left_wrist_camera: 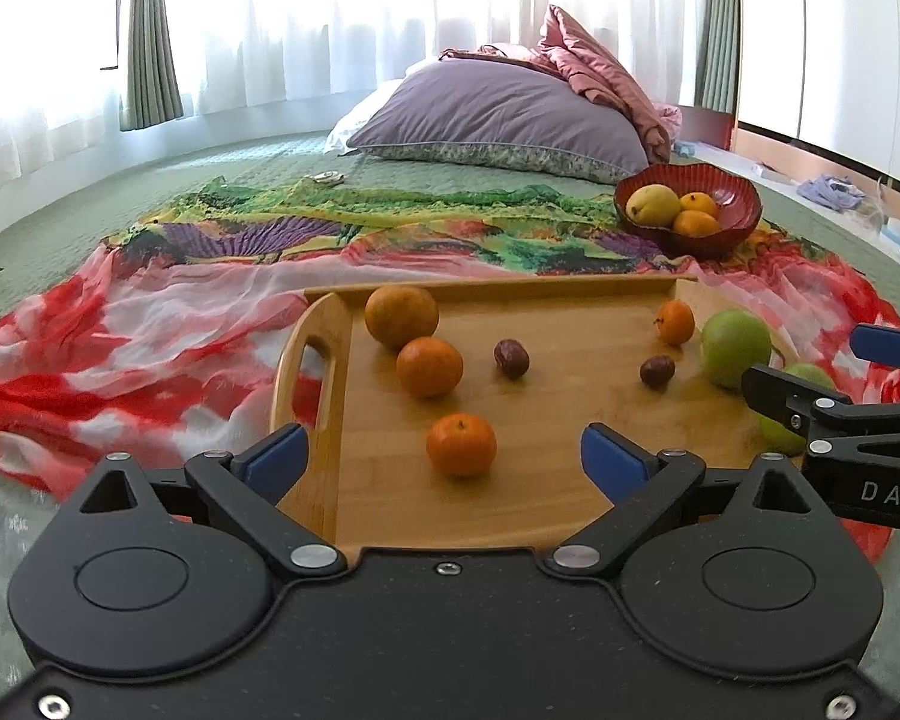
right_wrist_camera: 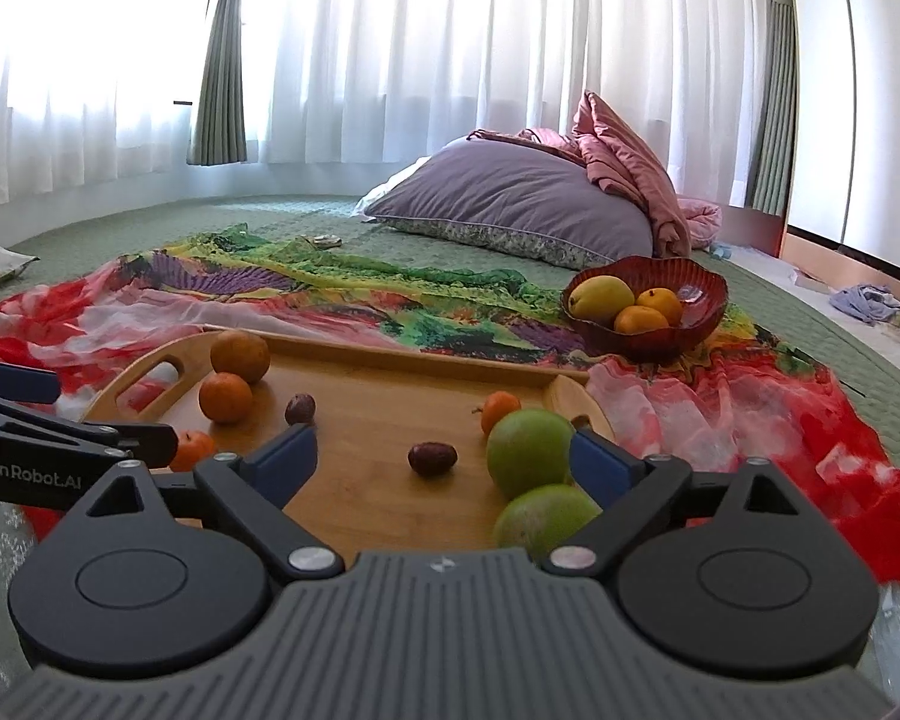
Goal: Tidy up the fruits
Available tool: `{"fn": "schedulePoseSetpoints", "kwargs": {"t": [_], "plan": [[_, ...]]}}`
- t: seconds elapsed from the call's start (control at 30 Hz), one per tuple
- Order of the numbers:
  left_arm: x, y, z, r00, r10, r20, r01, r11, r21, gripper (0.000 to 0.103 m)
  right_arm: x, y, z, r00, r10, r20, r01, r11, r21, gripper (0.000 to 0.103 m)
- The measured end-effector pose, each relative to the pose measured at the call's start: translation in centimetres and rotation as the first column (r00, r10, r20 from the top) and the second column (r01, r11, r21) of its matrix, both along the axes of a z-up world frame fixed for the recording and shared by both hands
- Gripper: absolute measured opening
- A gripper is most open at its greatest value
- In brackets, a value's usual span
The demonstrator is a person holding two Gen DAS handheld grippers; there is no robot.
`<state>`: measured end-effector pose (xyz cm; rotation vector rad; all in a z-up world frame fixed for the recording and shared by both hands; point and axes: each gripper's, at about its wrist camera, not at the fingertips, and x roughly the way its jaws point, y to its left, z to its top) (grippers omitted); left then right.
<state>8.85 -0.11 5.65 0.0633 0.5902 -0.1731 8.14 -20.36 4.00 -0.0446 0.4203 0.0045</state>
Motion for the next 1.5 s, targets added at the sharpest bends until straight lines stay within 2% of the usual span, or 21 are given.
{"fn": "schedulePoseSetpoints", "kwargs": {"t": [0.2,0.57,1.0,1.23,1.5], "plan": [[-1.1,0.2,-1.0,1.000,0.020,-0.006,-0.020,1.000,0.011,0.098,-1.4,-0.4,-0.9,1.000,-0.022,-0.004,0.022,1.000,0.020,0.103],[-2.1,0.8,-3.2,0.998,0.050,-0.040,-0.050,0.999,0.011,0.099,-3.7,-0.3,-2.7,0.999,-0.037,-0.004,0.037,0.998,0.047,0.103],[-2.1,0.3,-5.6,0.996,0.060,-0.072,-0.056,0.997,0.055,0.103,-3.7,-0.6,-5.7,0.994,-0.068,-0.083,0.073,0.995,0.065,0.103],[-1.6,0.4,-6.6,0.992,0.073,-0.103,-0.068,0.997,0.048,0.103,-3.1,-0.5,-6.9,0.990,-0.059,-0.130,0.068,0.996,0.063,0.103],[-1.4,0.6,-6.9,0.991,0.085,-0.100,-0.082,0.996,0.034,0.103,-2.6,-0.6,-7.6,0.984,-0.056,-0.167,0.068,0.995,0.068,0.103]]}}
